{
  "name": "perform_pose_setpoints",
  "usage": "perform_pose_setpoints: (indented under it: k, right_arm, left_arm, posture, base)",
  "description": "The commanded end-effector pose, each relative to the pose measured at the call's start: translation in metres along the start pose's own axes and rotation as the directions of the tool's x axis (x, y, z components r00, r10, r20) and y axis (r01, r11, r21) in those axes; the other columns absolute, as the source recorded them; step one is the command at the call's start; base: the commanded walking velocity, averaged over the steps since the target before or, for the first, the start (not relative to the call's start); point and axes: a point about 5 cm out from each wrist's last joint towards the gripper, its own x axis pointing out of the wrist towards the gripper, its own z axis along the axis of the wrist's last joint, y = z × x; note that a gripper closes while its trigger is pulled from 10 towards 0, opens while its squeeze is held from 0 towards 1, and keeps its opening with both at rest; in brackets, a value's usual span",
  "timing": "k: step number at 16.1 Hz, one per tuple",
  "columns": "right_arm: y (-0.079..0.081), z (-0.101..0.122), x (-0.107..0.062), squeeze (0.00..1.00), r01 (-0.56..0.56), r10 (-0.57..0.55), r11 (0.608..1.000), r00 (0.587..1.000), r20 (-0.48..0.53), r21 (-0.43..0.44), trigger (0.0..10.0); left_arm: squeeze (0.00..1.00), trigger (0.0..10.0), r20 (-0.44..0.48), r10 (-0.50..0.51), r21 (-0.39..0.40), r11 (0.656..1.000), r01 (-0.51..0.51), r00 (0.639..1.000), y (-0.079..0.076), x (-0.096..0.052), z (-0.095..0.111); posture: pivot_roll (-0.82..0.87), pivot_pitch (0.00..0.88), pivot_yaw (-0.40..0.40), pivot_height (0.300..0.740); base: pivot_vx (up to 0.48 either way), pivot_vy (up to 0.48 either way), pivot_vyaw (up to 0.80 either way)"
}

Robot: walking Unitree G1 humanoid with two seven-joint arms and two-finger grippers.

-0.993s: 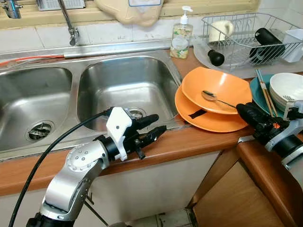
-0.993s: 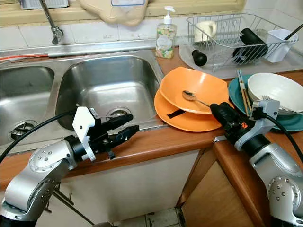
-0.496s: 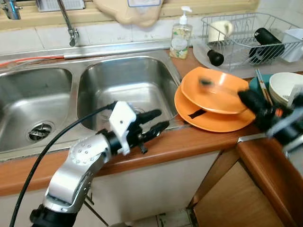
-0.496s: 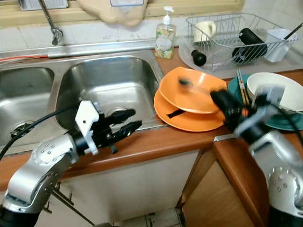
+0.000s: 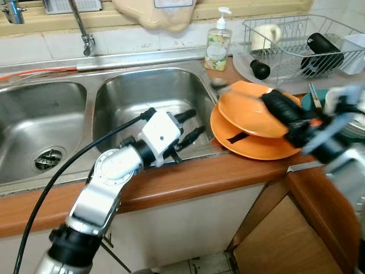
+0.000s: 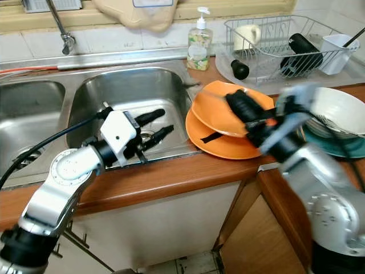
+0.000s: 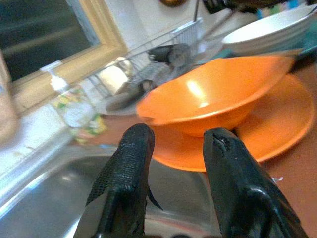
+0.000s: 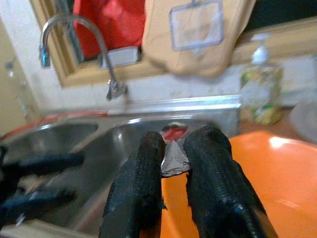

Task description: Kitchen organization

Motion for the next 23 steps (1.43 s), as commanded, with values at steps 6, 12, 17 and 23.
perform_pose_setpoints:
  k: [6,12,17,23]
  right_arm:
    - [0.025,0.002,0.017,0.00,-0.077,0.075,0.996,0.996,-0.046,-0.049,0.0]
    - [0.034,0.001,0.022,0.00,-0.097,0.093,0.994,0.994,-0.065,-0.059,0.0]
    - [0.040,0.001,0.025,0.00,-0.113,0.108,0.991,0.991,-0.073,-0.072,0.0]
    - [0.040,-0.001,0.029,0.00,-0.095,0.088,0.992,0.993,-0.073,-0.086,0.0]
  left_arm:
    - [0.00,0.0,0.065,0.052,0.185,0.981,-0.064,0.997,0.014,0.015,0.006]
    - [0.00,10.0,0.050,0.027,0.276,0.960,-0.039,0.998,0.017,0.030,-0.002]
    - [0.00,8.0,0.038,0.013,0.303,0.953,-0.024,0.999,0.018,0.034,-0.008]
    - [0.00,10.0,0.029,-0.014,0.320,0.947,0.004,0.999,0.020,0.035,-0.011]
  posture:
    - [-0.17,0.000,0.027,0.740]
    - [-0.19,0.000,0.030,0.740]
    - [-0.19,0.000,0.046,0.740]
    - [-0.18,0.000,0.056,0.740]
  base:
    - [0.000,0.000,0.00]
    - [0.000,0.000,0.00]
    - [0.000,0.000,0.00]
    - [0.000,0.000,0.00]
